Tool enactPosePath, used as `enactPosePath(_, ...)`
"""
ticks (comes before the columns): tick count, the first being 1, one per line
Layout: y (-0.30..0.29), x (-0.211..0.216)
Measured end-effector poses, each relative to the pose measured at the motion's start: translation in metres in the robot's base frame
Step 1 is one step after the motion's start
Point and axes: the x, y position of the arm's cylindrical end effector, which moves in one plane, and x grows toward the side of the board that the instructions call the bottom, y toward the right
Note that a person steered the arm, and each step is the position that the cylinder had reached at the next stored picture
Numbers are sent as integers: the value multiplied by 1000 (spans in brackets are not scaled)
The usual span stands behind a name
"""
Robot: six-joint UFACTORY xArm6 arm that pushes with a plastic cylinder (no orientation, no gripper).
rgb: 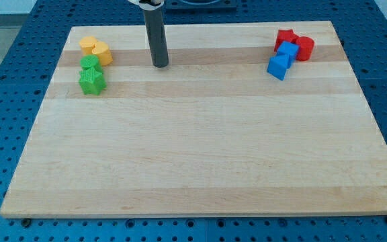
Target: Move the yellow hexagon towards right
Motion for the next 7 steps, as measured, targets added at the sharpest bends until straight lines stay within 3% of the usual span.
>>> enactPosePath(2, -52, -33)
enactPosePath(4, -129, -33)
enactPosePath(6, -131, -33)
enactPosePath(7, -120, -86)
